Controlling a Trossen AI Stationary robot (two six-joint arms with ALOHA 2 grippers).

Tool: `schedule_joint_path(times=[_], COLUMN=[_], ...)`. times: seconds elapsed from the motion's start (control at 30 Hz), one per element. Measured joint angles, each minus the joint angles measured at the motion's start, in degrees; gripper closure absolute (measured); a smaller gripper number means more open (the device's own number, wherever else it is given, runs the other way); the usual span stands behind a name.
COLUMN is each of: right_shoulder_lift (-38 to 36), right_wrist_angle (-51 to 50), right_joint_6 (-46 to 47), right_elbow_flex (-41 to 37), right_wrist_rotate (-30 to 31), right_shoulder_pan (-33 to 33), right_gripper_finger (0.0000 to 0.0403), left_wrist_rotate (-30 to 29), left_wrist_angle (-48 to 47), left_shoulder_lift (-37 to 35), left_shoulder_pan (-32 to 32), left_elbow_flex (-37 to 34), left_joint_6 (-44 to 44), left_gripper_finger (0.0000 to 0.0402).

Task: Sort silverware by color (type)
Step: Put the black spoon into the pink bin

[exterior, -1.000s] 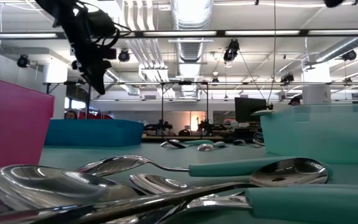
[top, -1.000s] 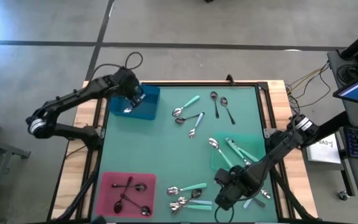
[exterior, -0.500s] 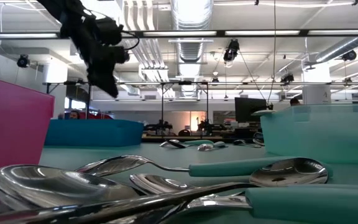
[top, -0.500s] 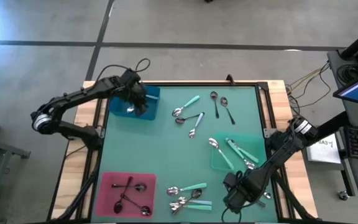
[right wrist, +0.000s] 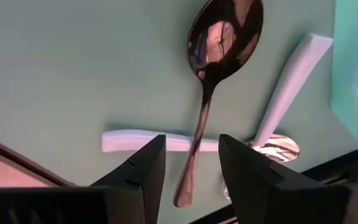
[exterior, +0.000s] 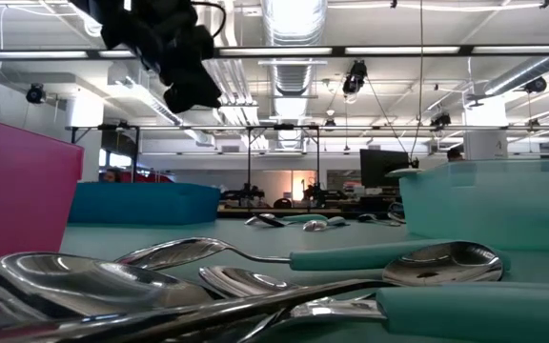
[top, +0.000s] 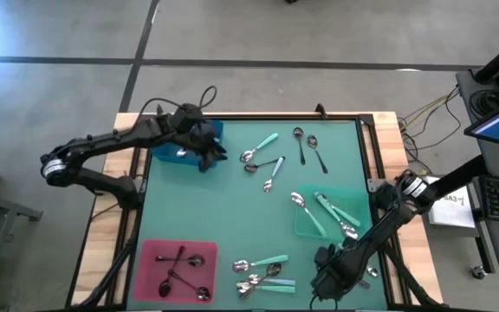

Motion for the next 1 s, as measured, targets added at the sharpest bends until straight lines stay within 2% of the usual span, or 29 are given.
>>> schedule_joint_path(times=[0.27,0.63,0.73,0.87,1.0], right_shoulder_lift=[1.0,0.7,0.6,0.5,0.6], right_wrist_angle=[0.7,11.1,11.7,12.4,12.1], right_joint_6=[-3.4,-3.2,-3.6,-3.3,-2.0], right_elbow_flex=[-3.5,-9.8,-10.8,-12.0,-12.6], right_wrist_rotate=[-0.4,-1.9,-1.9,-1.4,-0.4], right_shoulder_pan=[0.1,0.0,0.0,0.0,0.0], right_gripper_finger=[0.0264,0.0264,0.0268,0.0299,0.0370], left_wrist_rotate=[-0.1,-0.2,-3.1,-7.5,-7.6], left_wrist_angle=[1.6,0.5,-0.4,-2.7,-5.6], left_shoulder_lift=[-0.7,-0.7,-0.7,-0.7,-0.7], left_shoulder_pan=[-5.2,-10.0,-10.6,-11.4,-12.3], left_elbow_flex=[2.3,13.7,17.3,21.2,23.4], left_joint_6=[-2.0,-1.8,-1.7,-1.1,-1.0], left_gripper_finger=[0.0287,0.0287,0.0287,0.0287,0.0287])
